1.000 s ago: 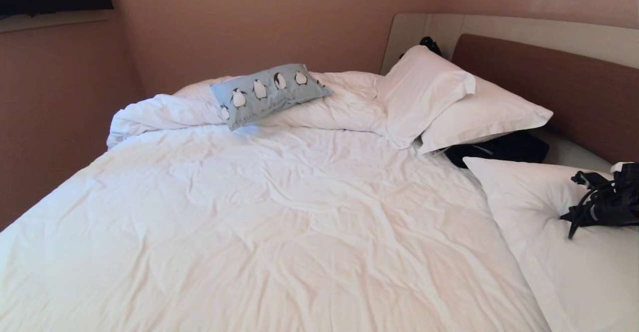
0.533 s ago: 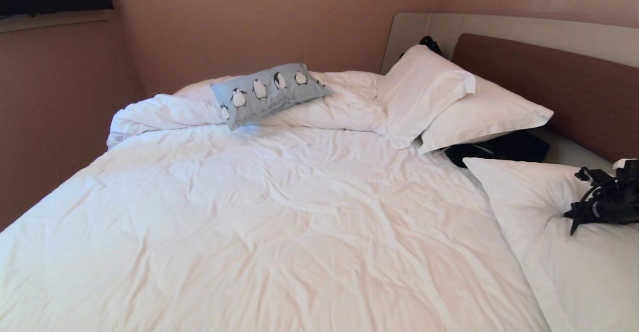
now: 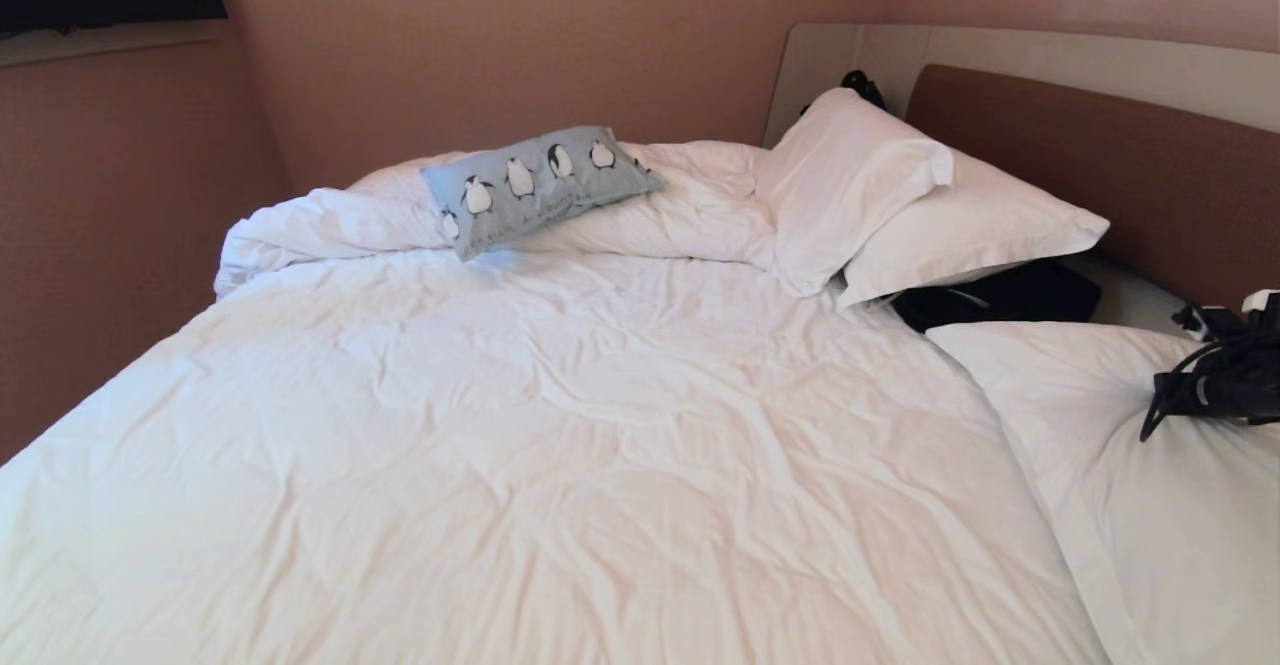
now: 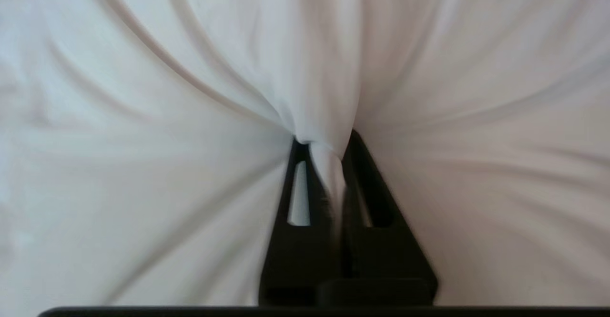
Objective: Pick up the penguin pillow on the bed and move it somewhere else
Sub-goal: Place the pillow at the bedside
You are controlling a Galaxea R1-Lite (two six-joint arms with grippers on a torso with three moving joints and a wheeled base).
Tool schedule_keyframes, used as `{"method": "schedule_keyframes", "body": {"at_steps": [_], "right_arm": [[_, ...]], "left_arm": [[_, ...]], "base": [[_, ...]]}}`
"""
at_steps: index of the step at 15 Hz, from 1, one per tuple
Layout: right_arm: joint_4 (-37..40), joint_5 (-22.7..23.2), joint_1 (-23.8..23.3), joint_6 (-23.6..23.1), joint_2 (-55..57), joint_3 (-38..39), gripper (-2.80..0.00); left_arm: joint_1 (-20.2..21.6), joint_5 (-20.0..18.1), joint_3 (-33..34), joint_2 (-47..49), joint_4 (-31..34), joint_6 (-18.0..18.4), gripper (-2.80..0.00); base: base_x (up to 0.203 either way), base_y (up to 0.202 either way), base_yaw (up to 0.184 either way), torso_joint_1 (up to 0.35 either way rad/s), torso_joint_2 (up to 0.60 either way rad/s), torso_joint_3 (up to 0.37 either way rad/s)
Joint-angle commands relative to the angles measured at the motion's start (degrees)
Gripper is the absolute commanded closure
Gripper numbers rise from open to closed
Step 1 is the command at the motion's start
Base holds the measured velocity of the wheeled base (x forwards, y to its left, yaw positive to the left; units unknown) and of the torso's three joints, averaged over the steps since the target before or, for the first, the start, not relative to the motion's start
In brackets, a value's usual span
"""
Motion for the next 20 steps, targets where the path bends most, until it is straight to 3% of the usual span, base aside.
{"method": "schedule_keyframes", "body": {"at_steps": [1,11,20], "right_arm": [[-0.88,0.13,0.83,5.75,-3.4,-0.07,0.0],[-3.51,-2.03,4.01,18.28,-11.46,-0.01,0.0],[-7.25,-3.4,3.92,19.98,-12.93,-0.07,0.0]], "left_arm": [[0.01,0.05,0.04,-0.02,0.0,-0.01,0.0],[0.01,0.05,0.0,-0.02,0.0,-0.01,0.0],[0.01,0.05,0.07,-0.02,0.0,-0.01,0.0]], "base": [[0.0,0.0,0.0,0.0,0.0,0.0],[0.0,0.0,0.0,0.0,0.0,0.0],[0.0,0.0,0.0,0.0,0.0,0.0]]}}
